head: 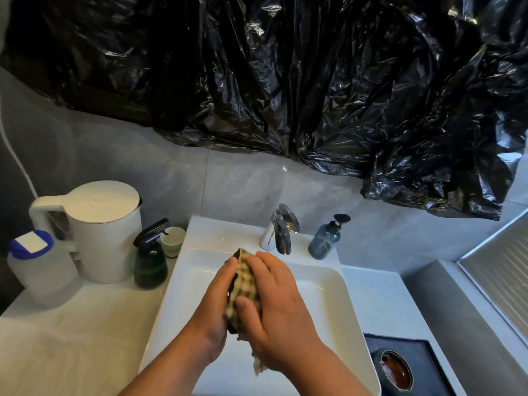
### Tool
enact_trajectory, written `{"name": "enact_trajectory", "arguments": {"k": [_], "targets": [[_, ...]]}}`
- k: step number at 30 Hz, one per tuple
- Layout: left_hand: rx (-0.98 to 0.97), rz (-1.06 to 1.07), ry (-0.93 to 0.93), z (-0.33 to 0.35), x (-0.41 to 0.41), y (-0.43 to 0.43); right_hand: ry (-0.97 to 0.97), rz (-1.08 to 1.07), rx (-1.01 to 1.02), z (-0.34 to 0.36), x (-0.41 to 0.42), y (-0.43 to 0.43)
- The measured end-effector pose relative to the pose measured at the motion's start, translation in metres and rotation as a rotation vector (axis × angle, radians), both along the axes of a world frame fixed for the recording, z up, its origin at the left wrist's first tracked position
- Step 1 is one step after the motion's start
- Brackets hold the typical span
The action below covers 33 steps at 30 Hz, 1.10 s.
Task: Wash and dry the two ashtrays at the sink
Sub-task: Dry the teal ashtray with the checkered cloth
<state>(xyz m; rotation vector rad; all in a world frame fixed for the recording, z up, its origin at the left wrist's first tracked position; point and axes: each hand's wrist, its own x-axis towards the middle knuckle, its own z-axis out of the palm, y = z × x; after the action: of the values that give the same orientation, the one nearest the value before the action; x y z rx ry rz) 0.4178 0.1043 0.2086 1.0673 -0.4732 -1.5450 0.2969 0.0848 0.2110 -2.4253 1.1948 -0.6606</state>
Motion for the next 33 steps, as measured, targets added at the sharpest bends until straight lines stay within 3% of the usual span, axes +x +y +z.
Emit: {"name": "enact_trajectory", "arguments": {"k": [5, 11, 15, 18, 21, 24, 29, 33], "targets": [[-0.039, 0.031, -0.003, 0.001, 0.002, 0.003, -0.200, -0.084, 0.114, -0.004, 0.009, 0.008], [-0.057, -0.067, 0.033, -0.003, 0.006, 0.006, -0.162, 0.050, -0.145, -0.021, -0.005, 0.010], [-0.203, -0.022, -0.092, -0.004, -0.003, 0.007, -0.491, 0.020, 0.011, -0.018, -0.002, 0.003], [-0.315, 0.034, -0.233, -0.005, -0.008, 0.007, -0.797, -0.053, 0.296, -0.009, 0.006, 0.008], [-0.360, 0.043, -0.390, -0.009, -0.008, 0.009, -0.955, -0.093, 0.555, -0.003, 0.011, 0.011], [-0.301, 0.080, -0.358, -0.012, -0.008, 0.008, -0.858, -0.133, 0.504, -0.006, 0.013, 0.017], [-0.218, 0.102, -0.152, -0.011, -0.002, 0.005, -0.594, -0.129, 0.147, -0.011, 0.012, 0.020], [-0.229, 0.081, -0.222, 0.000, -0.006, 0.006, -0.693, -0.125, 0.120, -0.013, 0.010, 0.016]]}}
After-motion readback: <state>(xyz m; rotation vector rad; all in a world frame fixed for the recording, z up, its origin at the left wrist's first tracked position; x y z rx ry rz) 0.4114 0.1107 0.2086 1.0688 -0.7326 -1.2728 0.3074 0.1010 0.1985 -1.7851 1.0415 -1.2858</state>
